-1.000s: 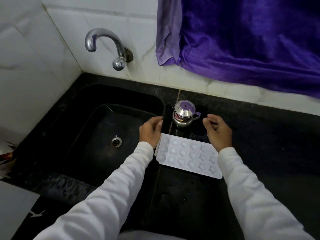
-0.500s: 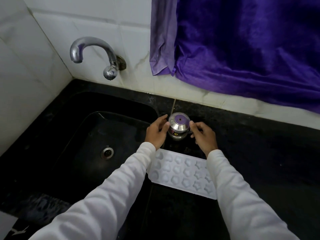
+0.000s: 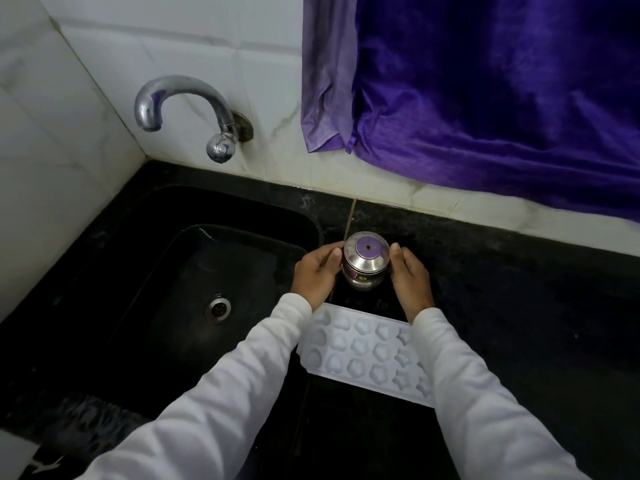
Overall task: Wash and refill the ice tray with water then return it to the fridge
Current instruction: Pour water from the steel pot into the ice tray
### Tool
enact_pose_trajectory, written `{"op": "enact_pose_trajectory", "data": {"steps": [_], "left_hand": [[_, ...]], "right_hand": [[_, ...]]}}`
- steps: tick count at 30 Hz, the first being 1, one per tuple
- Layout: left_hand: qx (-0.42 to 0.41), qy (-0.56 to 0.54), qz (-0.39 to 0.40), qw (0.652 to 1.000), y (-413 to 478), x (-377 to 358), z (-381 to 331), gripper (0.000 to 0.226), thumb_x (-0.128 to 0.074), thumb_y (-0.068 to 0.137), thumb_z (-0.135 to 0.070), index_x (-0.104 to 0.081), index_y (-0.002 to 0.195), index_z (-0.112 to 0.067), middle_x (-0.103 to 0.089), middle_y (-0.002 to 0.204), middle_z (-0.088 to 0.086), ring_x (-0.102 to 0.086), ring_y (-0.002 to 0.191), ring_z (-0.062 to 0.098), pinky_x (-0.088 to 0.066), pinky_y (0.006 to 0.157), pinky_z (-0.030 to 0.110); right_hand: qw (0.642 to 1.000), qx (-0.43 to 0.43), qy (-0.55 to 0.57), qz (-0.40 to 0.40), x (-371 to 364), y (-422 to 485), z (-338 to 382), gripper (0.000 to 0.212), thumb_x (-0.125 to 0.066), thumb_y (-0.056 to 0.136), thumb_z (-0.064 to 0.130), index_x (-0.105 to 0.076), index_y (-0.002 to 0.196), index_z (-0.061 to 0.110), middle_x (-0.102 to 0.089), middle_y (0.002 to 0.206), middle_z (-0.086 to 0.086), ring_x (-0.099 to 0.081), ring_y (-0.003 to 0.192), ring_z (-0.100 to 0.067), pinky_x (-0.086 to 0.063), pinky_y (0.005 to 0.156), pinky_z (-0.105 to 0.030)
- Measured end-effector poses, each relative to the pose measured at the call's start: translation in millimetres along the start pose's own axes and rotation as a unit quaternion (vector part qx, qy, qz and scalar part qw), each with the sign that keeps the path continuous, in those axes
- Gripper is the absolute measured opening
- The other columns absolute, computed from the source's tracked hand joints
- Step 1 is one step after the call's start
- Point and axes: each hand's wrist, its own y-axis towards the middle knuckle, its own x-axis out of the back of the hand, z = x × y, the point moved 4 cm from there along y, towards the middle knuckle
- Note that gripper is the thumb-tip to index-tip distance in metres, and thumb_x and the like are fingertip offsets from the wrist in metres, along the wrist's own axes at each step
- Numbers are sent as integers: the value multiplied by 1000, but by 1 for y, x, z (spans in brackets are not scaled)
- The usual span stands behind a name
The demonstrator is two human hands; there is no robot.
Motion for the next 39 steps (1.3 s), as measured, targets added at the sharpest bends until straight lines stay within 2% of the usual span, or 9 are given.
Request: {"op": "enact_pose_trajectory", "data": {"steps": [4, 7, 16, 19, 22, 26, 33, 36, 39], "left_hand": [[-12, -39, 1, 999, -13, 2, -18, 35, -52, 100, -29, -69, 126, -12, -73, 120, 6, -67, 117, 18, -51, 106, 42], [-27, -69, 6, 997, -26, 5, -29, 31, -47, 106, -15, -65, 129, -6, -71, 121, 9, -66, 117, 22, -54, 100, 30], [-31, -141, 15, 989, -78, 16, -29, 33, -47, 105, -18, -59, 135, -9, -70, 118, 13, -71, 107, 22, -57, 90, 26], [-16, -165, -2, 986, -86, 20, -16, 33, -46, 106, -20, -59, 134, -9, -73, 114, 13, -72, 104, 22, -59, 86, 28], [4, -172, -82, 982, -87, 34, 9, 28, -46, 106, -18, -64, 126, -9, -74, 110, 13, -72, 102, 24, -58, 87, 31], [20, -149, -145, 978, -89, 50, 43, 22, -50, 104, -12, -70, 111, -17, -75, 108, 8, -71, 105, 21, -55, 96, 35], [57, -168, -129, 976, -89, 50, 68, 23, -50, 104, -13, -70, 109, -22, -73, 114, 2, -67, 114, 16, -51, 101, 31], [72, -199, -112, 971, -89, 46, 72, 22, -49, 105, -13, -69, 113, -16, -72, 118, 10, -67, 116, 21, -52, 99, 30], [81, -224, -98, 966, -91, 43, 77, 23, -49, 104, -11, -67, 119, -9, -72, 118, 14, -69, 114, 25, -54, 100, 37]], "right_hand": [[999, 17, 48, 5, 3, -8, 15, 48, -48, 99, 51, -55, 81, 7, -52, 76, 2, -46, 75, -7, -40, 74, -31], [993, 43, 107, 2, 8, -22, 33, 56, -53, 93, 56, -51, 80, 1, -47, 78, -5, -43, 77, -14, -38, 73, -31], [978, 22, 208, -21, 18, -74, 34, 54, -68, 87, 49, -55, 82, -3, -47, 83, -9, -40, 81, -19, -37, 69, -30], [979, 17, 199, -30, 22, -86, 33, 42, -67, 89, 41, -49, 69, 8, -40, 75, -9, -36, 72, -21, -35, 64, -28], [984, 18, 175, -34, 26, -94, 33, 42, -67, 91, 37, -43, 61, 22, -38, 72, -10, -36, 69, -19, -34, 62, -29], [987, 33, 153, -21, 30, -97, 32, 53, -69, 86, 44, -39, 66, 4, -39, 72, -10, -34, 70, -22, -33, 62, -31], [993, 56, 100, -14, 26, -101, 31, 54, -67, 94, 26, -32, 69, -7, -35, 68, -10, -30, 67, -22, -32, 58, -28], [995, 50, 87, -24, 23, -103, 33, 50, -67, 94, 23, -34, 63, 3, -32, 64, -8, -30, 62, -19, -31, 56, -24], [995, 50, 76, -27, 22, -104, 35, 47, -67, 94, 21, -35, 60, 16, -33, 57, 4, -31, 57, -8, -33, 54, -18]]}}
